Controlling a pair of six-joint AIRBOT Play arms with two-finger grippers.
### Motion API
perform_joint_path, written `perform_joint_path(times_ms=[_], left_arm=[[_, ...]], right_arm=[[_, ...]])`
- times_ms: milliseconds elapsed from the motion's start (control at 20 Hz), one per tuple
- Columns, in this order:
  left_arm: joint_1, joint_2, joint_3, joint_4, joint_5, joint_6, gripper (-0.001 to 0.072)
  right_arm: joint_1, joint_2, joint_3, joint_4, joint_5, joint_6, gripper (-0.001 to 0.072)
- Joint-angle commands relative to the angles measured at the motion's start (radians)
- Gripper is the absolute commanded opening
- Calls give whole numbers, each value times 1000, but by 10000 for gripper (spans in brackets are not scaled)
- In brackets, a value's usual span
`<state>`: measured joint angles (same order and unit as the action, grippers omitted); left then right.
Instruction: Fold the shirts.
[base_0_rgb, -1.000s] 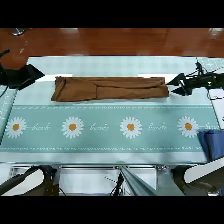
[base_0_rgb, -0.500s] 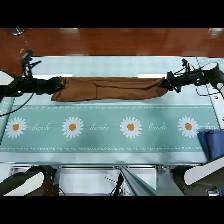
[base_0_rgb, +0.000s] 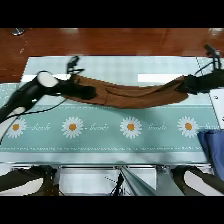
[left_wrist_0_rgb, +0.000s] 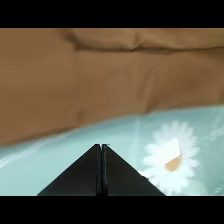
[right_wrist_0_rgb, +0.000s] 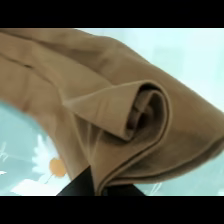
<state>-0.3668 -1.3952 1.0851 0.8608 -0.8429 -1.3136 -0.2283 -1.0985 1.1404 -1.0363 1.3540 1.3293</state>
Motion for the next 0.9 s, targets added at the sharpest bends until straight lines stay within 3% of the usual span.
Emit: perform_joint_path(times_ms=[0,200,350,500,600,700,850], left_arm=[[-153,-189,187,-2,16,-72,17],[-289,-417,496,-2,-103,-156,17],[-386,-520,621,-26,-120,-219,17],[-461,-571,645,-157,-135,-217,17],[-502,-584,645,-165,-174,-203,18],[-479,-583,648,-166,-153,-207,18],[-299,-540,673,-166,-212,-233,18]], right_arm=[[2,270,-143,4,0,54,28],[2,400,-175,21,37,75,27],[2,433,-175,72,41,77,27],[2,433,-175,85,34,72,27],[2,432,-175,85,30,72,27],[2,432,-175,85,33,69,27],[2,432,-174,106,30,65,27]])
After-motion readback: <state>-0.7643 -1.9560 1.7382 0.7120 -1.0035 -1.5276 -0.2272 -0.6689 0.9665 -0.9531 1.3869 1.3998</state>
